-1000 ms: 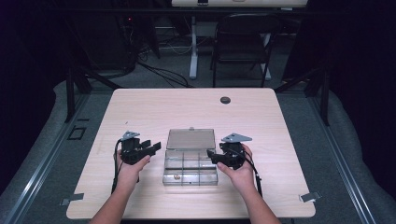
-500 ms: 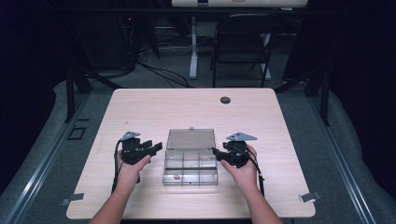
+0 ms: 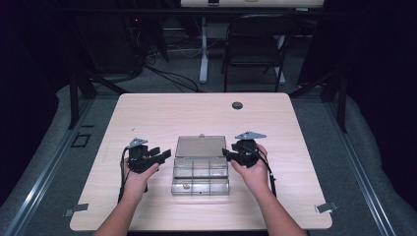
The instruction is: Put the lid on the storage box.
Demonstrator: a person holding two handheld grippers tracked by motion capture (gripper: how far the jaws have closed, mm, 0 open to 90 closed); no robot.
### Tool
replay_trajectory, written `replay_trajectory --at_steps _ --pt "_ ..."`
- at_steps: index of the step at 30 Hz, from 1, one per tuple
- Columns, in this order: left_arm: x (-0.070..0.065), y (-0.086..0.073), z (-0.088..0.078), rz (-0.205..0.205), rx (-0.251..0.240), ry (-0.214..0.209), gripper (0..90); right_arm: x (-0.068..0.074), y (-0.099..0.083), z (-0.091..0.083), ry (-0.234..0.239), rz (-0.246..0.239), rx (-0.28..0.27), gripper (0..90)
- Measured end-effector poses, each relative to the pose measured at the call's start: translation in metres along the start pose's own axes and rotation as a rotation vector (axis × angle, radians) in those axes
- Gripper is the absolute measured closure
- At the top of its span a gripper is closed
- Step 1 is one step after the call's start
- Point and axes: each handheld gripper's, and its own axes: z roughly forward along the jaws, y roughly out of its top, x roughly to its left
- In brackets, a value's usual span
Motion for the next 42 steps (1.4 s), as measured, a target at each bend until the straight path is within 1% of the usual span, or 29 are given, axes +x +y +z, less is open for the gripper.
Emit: replay_trajectory --at_steps 3,7,8,9,11,16,18,19,20,22,23,24,28,31,32,34,36,37,40,42 --pt "-0.001 0.000 0.001 0.007 0.000 -0.004 43.6 -0.004 0.007 0.004 -0.001 0.006 0.012 54.2" --pt "-0.002 0.000 0.002 0.010 -0.006 -0.010 43.8 -0.009 0.015 0.009 0.000 0.026 0.027 54.2" --pt "-0.002 0.000 0.002 0.015 -0.004 -0.010 44.0 -0.010 0.016 0.011 0.003 0.034 0.023 54.2" --pt "-0.002 0.000 0.002 0.017 -0.001 -0.010 44.3 -0.011 0.018 0.013 0.008 0.053 0.023 54.2" --pt "-0.002 0.000 0.002 0.018 0.003 -0.011 45.1 -0.014 0.020 0.017 0.008 0.076 0.037 54.2" --pt "-0.002 0.000 0.003 0.013 0.005 -0.011 46.7 -0.019 0.024 0.028 0.011 0.113 0.054 54.1" --pt "-0.002 0.000 0.003 0.013 0.007 -0.014 47.2 -0.020 0.025 0.030 0.011 0.112 0.057 53.5" --pt "-0.003 0.000 0.004 0.011 0.007 -0.017 47.5 -0.020 0.026 0.034 0.023 0.143 0.064 51.9" --pt "-0.003 0.001 0.005 0.012 0.013 -0.018 48.0 -0.021 0.026 0.035 0.027 0.154 0.072 51.9" --pt "-0.004 0.002 0.006 0.012 0.015 -0.021 49.2 -0.021 0.027 0.037 0.026 0.154 0.080 51.8" --pt "-0.005 0.003 0.008 0.012 0.021 -0.025 50.0 -0.022 0.027 0.040 0.013 0.148 0.092 51.4" --pt "-0.005 0.004 0.009 0.017 0.026 -0.021 50.4 -0.022 0.027 0.041 0.014 0.155 0.088 51.1" --pt "-0.008 0.008 0.014 0.018 0.033 -0.012 52.4 -0.023 0.029 0.043 0.015 0.157 0.101 50.7" --pt "-0.008 0.010 0.017 0.014 0.035 -0.020 53.7 -0.024 0.030 0.044 0.020 0.159 0.106 50.5" --pt "-0.009 0.013 0.021 0.005 0.047 -0.028 54.2 -0.024 0.030 0.045 0.023 0.155 0.108 50.6" --pt "-0.009 0.014 0.023 0.009 0.054 -0.027 55.6 -0.024 0.030 0.045 0.023 0.155 0.109 50.6" --pt "-0.010 0.018 0.028 0.015 0.075 -0.025 57.2 -0.025 0.030 0.046 0.025 0.156 0.117 50.6" --pt "-0.010 0.018 0.028 0.015 0.075 -0.025 57.3 -0.025 0.030 0.046 0.025 0.156 0.117 50.6" --pt "-0.010 0.024 0.035 0.001 0.089 -0.017 57.4 -0.026 0.029 0.047 0.036 0.165 0.122 50.6" --pt "-0.009 0.027 0.038 -0.004 0.101 -0.018 56.9 -0.025 0.029 0.048 0.042 0.158 0.126 50.6"
